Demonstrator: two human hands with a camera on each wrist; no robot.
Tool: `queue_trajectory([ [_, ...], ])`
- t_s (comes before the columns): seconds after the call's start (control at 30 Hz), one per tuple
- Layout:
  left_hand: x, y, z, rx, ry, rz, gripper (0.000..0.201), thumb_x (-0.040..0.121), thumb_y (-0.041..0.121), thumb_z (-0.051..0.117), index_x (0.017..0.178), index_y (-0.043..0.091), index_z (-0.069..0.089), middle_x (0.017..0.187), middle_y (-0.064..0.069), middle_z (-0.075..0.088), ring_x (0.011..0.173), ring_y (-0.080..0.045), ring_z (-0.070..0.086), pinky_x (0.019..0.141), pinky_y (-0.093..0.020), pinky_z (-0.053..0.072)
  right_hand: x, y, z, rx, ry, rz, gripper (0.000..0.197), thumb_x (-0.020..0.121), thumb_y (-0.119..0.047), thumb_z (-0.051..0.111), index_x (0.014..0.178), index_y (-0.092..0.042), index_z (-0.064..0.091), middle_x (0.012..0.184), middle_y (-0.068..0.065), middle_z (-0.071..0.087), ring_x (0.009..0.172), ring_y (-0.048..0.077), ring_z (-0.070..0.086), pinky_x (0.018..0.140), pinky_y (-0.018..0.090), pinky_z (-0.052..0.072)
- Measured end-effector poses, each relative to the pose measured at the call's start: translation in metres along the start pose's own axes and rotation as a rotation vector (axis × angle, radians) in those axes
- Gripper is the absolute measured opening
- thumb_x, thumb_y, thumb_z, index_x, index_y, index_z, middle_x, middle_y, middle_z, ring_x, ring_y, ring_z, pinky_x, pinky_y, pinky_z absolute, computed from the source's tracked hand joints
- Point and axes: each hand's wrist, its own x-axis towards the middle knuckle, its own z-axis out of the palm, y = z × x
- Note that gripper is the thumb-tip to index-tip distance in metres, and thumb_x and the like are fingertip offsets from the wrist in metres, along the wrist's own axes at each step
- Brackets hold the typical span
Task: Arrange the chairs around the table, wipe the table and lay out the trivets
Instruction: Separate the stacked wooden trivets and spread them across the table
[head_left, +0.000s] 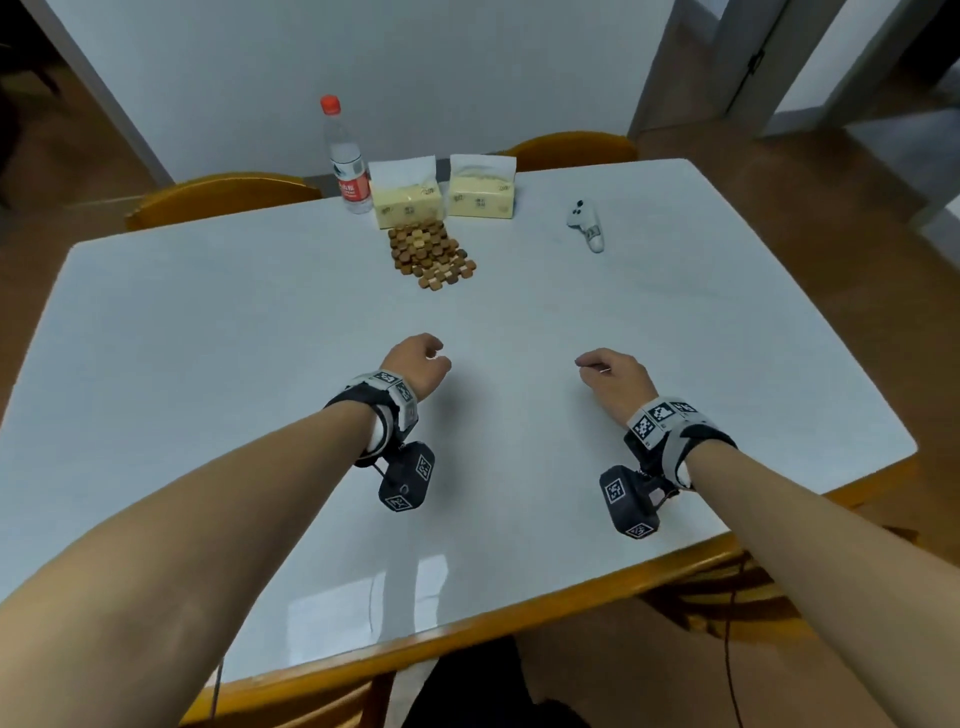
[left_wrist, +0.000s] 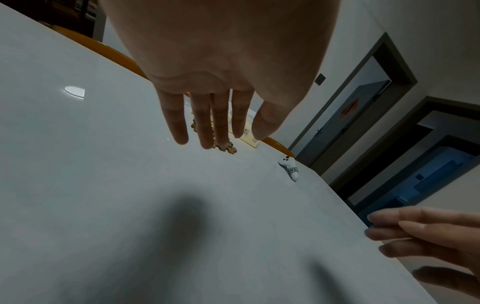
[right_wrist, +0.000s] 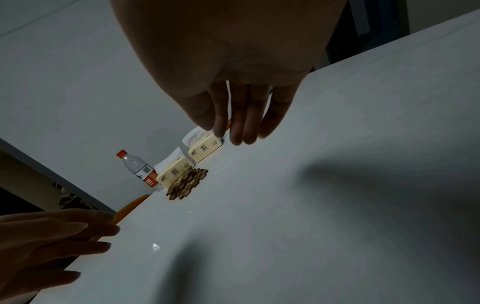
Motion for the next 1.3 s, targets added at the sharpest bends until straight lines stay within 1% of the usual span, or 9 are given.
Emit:
queue_trajectory([
  [0.47,0.12,-0.01,-0.025,-0.066,0.035,-0.17,0.041,0.09,0.023,0.055,0.13,0.013,0.056,0.131,-0.005,0.058,0.116,-0.025,0.056,0.097,-0.032,0.043,0.163,-0.039,0.046,-0.025,-0.223,-0.025,0.018,0.092,-0.013,0.057,0.103,-0.019,0.069,0.104,0.002,0.068,0.099,0.02,0.062,0.085,0.028,0.047],
  [0.63,0.164,-0.029,-0.029,-0.074,0.025,-0.248,0.04,0.091,0.023,0.055,0.13,0.012,0.056,0.131,-0.006,0.058,0.115,-0.025,0.056,0.097,-0.033,0.043,0.223,-0.06,0.072,-0.051,-0.292,-0.055,0.019,0.091,-0.015,0.056,0.103,-0.021,0.07,0.104,0.0,0.07,0.1,0.019,0.063,0.093,0.036,0.05],
  [0.8,0.221,-0.044,-0.033,-0.125,0.059,-0.312,0.04,0.092,0.021,0.054,0.13,0.009,0.056,0.132,-0.009,0.057,0.117,-0.027,0.055,0.099,-0.034,0.042,0.283,-0.08,0.106,-0.074,-0.325,-0.074,0.02,0.091,-0.015,0.055,0.104,-0.017,0.069,0.104,0.001,0.069,0.1,0.021,0.064,0.091,0.034,0.05],
  [0.9,0.259,-0.052,-0.039,-0.187,0.136,-0.362,0.045,0.091,0.022,0.053,0.135,0.01,0.052,0.136,-0.009,0.055,0.122,-0.027,0.052,0.101,-0.036,0.041,0.319,-0.096,0.131,-0.064,-0.302,-0.08,0.021,0.093,-0.019,0.056,0.11,-0.013,0.066,0.105,0.003,0.068,0.1,0.021,0.063,0.09,0.033,0.049],
  [0.97,0.284,-0.056,-0.043,-0.231,0.211,-0.392,0.049,0.091,0.028,0.054,0.137,0.01,0.049,0.136,-0.009,0.054,0.122,-0.028,0.052,0.103,-0.039,0.042,0.341,-0.107,0.148,-0.074,-0.265,-0.074,0.032,0.093,-0.025,0.058,0.121,-0.011,0.061,0.114,0.004,0.065,0.102,0.019,0.061,0.091,0.032,0.048],
  [1.07,0.317,-0.063,-0.048,-0.287,0.262,-0.441,0.051,0.087,0.041,0.058,0.13,0.012,0.053,0.125,-0.006,0.061,0.11,-0.027,0.059,0.096,-0.04,0.048,0.366,-0.12,0.17,-0.118,-0.25,-0.072,0.041,0.092,-0.034,0.057,0.126,-0.011,0.057,0.121,0.005,0.061,0.104,0.02,0.06,0.09,0.033,0.049],
  [1.17,0.334,-0.066,-0.048,-0.284,0.219,-0.474,0.048,0.081,0.054,0.062,0.112,0.017,0.063,0.101,-0.004,0.069,0.09,-0.024,0.065,0.083,-0.039,0.055,0.376,-0.127,0.185,-0.204,-0.259,-0.093,0.032,0.091,-0.044,0.054,0.106,-0.017,0.06,0.109,0.005,0.062,0.091,0.02,0.06,0.076,0.03,0.046],
  [1.23,0.339,-0.067,-0.043,-0.244,0.203,-0.469,0.036,0.082,0.049,0.067,0.101,0.019,0.068,0.092,0.0,0.069,0.083,-0.02,0.064,0.075,-0.03,0.052,0.376,-0.128,0.191,-0.238,-0.254,-0.074,0.031,0.09,-0.05,0.054,0.099,-0.02,0.054,0.1,0.0,0.061,0.085,0.019,0.059,0.071,0.031,0.045],
  [1.3,0.338,-0.064,-0.039,-0.222,0.196,-0.465,0.028,0.082,0.044,0.07,0.094,0.018,0.07,0.088,0.001,0.069,0.081,-0.019,0.063,0.072,-0.028,0.049,0.372,-0.127,0.193,-0.277,-0.249,-0.063,0.034,0.088,-0.051,0.057,0.102,-0.021,0.05,0.096,-0.002,0.059,0.083,0.019,0.059,0.069,0.032,0.046],
])
